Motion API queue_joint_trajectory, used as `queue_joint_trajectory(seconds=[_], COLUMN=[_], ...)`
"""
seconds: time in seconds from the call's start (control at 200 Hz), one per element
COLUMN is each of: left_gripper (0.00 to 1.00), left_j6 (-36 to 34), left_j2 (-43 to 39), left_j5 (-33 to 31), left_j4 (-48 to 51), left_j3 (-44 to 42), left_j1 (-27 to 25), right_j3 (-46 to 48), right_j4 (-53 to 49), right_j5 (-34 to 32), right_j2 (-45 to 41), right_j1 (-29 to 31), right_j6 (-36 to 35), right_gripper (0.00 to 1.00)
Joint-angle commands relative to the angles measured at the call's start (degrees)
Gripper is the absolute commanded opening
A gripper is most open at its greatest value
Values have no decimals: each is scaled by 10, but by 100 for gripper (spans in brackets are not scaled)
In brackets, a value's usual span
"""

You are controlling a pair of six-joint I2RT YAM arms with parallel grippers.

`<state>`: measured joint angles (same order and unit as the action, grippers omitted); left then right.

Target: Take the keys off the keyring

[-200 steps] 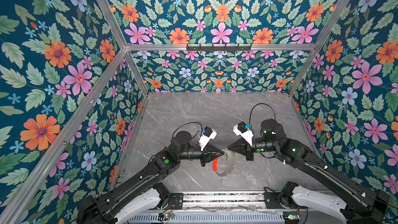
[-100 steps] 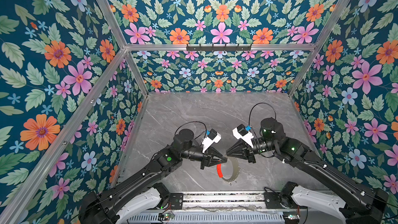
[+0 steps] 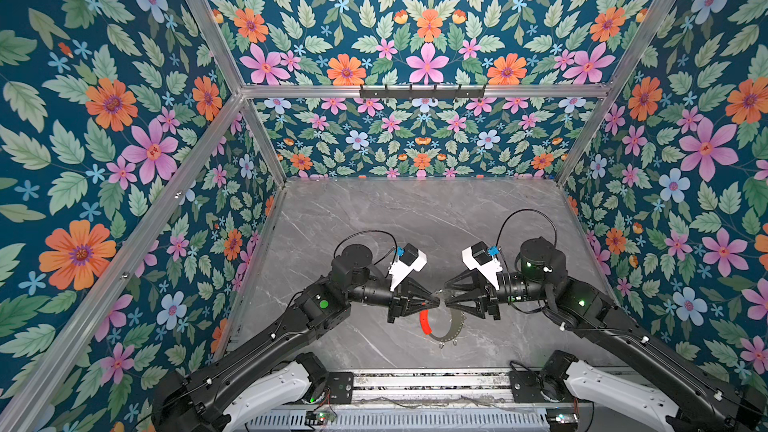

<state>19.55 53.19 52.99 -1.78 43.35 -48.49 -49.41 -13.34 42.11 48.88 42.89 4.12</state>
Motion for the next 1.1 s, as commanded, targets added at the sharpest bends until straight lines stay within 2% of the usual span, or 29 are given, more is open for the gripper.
queue_joint_trajectory(seconds=[0.0, 0.295, 0.385, 0.44, 0.57, 0.71, 0.765, 0.86, 0.895, 1.01, 1.095], left_gripper=[0, 0, 0, 0, 0, 0, 0, 33, 41, 49, 52], left_j6=[-8, 23, 27, 30, 61, 81, 89, 90, 90, 94, 101], left_j2=[-4, -27, -32, -38, -53, -51, -44, -37, -37, -45, -67], left_j5=[-45, -107, -129, -148, -177, -194, -197, -229, -257, -373, -438], left_j4=[-1, -56, -64, -68, -122, -147, -152, -129, -110, -44, -30], left_j3=[2, -22, -27, -30, -62, -81, -84, -84, -82, -75, -82], left_j1=[0, 0, 0, 0, 0, 0, 0, 0, 0, -1, 0], right_j3=[5, 27, 32, 30, 9, -18, -40, -85, -102, -150, -182], right_j4=[21, 39, 60, 66, 44, 2, -33, -111, -142, -242, -300], right_j5=[-63, -49, -46, -49, -57, -68, -74, -96, -111, -202, -303], right_j2=[-9, 0, 7, 12, 23, 36, 47, 67, 73, 100, 126], right_j1=[0, 0, 0, 0, 1, 1, 1, 1, 1, 10, 48], right_j6=[32, 58, 71, 76, 82, 86, 84, 72, 67, 46, 30], right_gripper=[50, 51, 49, 43, 19, 0, 0, 0, 0, 0, 0])
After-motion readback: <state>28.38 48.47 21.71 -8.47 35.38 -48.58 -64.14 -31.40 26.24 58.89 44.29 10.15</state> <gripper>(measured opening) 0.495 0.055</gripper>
